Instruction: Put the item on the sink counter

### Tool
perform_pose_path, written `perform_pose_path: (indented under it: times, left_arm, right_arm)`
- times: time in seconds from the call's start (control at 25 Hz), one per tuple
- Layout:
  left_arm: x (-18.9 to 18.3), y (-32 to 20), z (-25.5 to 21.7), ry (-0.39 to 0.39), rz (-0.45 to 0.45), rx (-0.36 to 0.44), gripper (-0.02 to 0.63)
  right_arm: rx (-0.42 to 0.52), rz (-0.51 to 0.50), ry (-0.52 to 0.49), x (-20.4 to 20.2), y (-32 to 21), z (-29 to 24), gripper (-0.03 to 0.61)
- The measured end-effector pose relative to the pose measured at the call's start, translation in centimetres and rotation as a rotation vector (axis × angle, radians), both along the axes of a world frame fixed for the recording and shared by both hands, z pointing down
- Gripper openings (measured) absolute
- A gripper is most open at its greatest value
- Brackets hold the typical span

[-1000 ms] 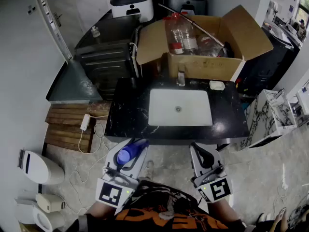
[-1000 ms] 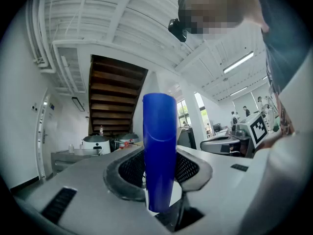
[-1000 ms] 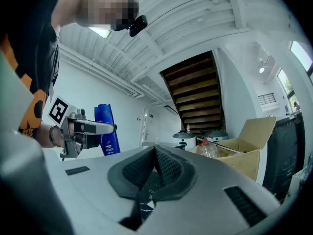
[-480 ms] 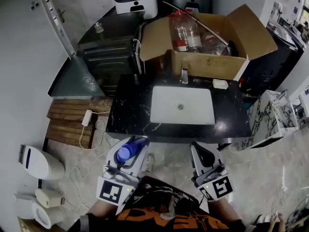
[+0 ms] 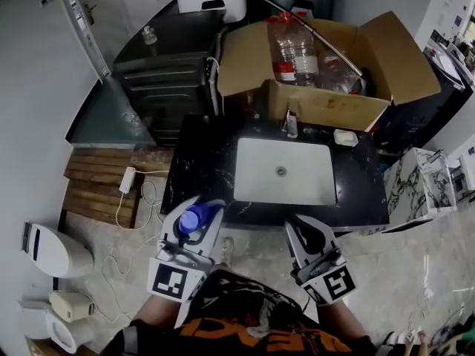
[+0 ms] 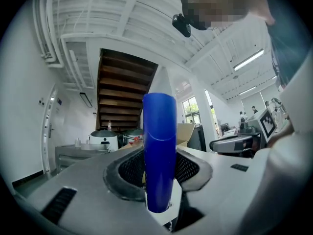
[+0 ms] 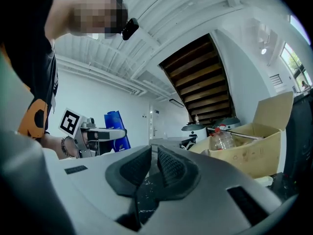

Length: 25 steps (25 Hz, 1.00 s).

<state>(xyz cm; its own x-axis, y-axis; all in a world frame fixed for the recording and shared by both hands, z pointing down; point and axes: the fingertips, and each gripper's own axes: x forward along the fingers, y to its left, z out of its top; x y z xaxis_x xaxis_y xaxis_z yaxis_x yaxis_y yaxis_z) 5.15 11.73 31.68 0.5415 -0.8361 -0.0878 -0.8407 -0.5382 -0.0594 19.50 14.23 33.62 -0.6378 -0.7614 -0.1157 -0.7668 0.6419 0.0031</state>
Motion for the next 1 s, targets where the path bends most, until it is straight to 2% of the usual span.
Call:
perform_pose_path:
  times: [0.52,1.0]
  left_arm:
    - [-7.4,-15.3,2.3,-0.036,-0.012,-0.043,0.161]
    - [-11.9,-24.7,5.4,-0.063,0.032,-0.083,0.161]
  right_arm:
    - [-0.034,-0.001,0.018,-7.8,-15.0,0.3,0.052]
    - [-0.088,0.018,0.062,-13.6,-24.2,3.4,0.051]
